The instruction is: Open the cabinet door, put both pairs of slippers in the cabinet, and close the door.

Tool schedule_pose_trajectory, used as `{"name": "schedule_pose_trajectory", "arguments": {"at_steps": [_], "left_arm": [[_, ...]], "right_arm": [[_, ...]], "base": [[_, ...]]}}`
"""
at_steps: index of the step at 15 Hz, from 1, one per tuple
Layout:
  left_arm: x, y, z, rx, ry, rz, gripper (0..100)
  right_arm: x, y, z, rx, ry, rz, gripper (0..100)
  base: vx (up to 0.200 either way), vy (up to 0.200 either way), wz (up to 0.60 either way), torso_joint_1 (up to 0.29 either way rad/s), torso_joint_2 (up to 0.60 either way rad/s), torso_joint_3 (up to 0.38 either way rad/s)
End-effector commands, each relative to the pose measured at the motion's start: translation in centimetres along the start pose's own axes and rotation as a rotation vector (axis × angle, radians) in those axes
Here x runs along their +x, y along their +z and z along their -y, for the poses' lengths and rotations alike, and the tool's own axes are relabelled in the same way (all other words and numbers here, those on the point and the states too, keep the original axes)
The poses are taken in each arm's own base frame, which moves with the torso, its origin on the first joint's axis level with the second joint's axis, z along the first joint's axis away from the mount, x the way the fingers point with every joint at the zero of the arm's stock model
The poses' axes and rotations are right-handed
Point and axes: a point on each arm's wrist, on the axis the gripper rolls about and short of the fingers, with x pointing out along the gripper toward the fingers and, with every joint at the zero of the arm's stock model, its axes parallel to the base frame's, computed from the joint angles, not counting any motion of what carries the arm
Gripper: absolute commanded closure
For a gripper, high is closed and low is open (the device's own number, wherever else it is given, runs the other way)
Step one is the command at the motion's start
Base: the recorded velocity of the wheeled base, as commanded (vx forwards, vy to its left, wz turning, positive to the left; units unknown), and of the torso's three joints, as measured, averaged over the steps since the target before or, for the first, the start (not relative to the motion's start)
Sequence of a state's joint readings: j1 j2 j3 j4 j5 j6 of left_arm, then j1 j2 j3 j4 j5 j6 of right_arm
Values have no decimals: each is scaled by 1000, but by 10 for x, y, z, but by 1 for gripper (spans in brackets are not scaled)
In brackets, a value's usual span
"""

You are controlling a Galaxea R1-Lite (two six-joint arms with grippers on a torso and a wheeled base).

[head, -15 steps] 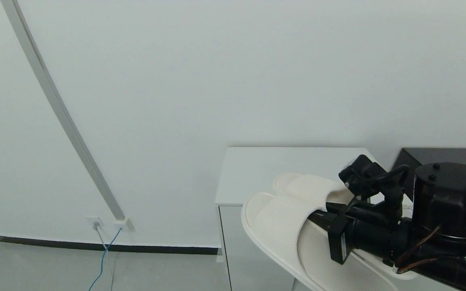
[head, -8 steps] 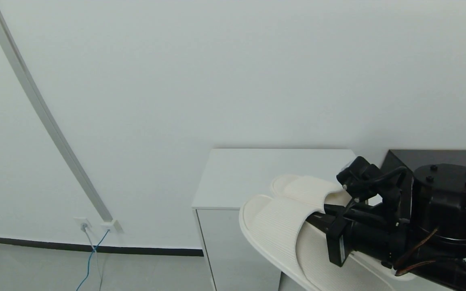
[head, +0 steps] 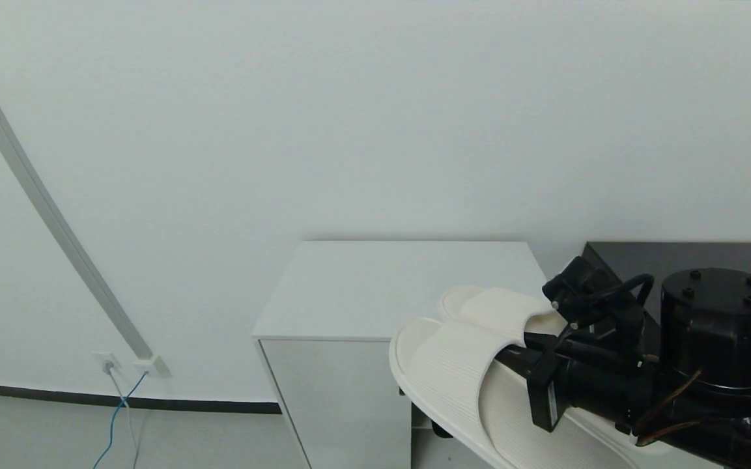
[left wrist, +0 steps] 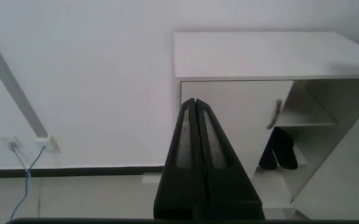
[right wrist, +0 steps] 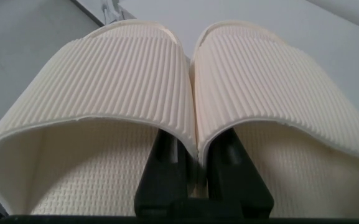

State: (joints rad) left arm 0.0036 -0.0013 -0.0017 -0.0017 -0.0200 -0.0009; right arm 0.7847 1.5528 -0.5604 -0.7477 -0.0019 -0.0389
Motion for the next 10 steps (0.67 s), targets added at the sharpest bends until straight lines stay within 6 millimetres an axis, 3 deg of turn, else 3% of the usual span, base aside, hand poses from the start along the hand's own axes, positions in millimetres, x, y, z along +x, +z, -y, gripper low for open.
{"name": "schedule_pose_trajectory", "arguments": {"at_steps": [1,10], "left_arm": [[0,0,0,-1,0,-2,100],[0,0,0,-2,0,-2,100]], "right_arm": [[0,0,0,-1,0,-1,100],[-1,-3,-3,-5,10,-10,100]], "base": [[0,0,0,0,0,0],[0,0,0,0,0,0]]}}
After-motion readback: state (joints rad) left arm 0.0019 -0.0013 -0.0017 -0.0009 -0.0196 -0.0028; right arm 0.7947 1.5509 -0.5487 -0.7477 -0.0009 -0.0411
